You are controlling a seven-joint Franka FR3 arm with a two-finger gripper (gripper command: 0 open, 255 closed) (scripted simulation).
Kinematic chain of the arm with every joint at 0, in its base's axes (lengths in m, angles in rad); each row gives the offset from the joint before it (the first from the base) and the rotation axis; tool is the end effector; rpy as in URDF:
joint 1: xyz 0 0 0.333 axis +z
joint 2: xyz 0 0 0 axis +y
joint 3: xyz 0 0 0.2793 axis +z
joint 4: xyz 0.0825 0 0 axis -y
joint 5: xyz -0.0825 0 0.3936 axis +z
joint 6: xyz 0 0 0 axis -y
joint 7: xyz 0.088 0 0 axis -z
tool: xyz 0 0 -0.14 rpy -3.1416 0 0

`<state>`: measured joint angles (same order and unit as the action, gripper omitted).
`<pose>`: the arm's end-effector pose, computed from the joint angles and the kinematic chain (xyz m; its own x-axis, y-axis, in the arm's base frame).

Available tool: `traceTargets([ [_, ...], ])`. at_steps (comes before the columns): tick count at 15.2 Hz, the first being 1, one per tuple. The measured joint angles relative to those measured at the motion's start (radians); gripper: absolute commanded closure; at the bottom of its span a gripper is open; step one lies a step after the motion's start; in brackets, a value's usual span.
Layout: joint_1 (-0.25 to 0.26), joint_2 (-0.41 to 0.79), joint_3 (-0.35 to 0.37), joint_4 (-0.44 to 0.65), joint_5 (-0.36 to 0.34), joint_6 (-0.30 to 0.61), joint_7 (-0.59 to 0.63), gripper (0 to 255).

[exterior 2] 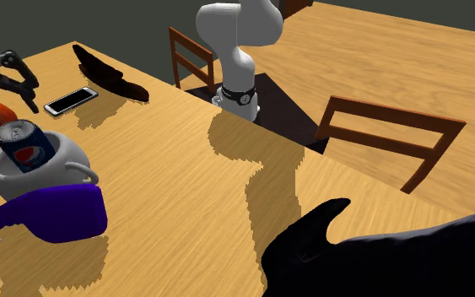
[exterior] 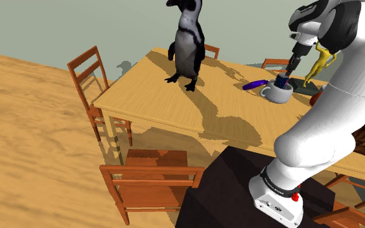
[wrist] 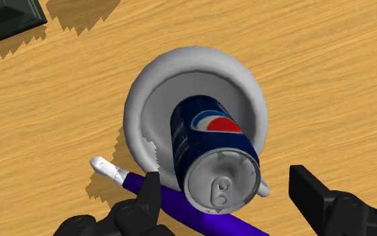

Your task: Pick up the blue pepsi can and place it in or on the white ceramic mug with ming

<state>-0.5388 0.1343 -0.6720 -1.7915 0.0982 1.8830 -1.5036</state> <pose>0.2287 -0.5516 0.4123 0.9648 0.2627 0.0087 0.2628 -0.9648 -0.0133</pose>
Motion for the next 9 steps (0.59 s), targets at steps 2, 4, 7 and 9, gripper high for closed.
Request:
traceTargets([
  [2,0.000,0.000,0.000,0.000,0.000,0.000,0.000,0],
  [4,0.000,0.000,0.000,0.000,0.000,0.000,0.000,0],
  [7,-0.002,-0.015,-0.004,0.056,-0.011,-0.067,0.002,0],
  [9,-0.002,-0.010,-0.004,0.102,-0.009,-0.109,0.006,0],
])
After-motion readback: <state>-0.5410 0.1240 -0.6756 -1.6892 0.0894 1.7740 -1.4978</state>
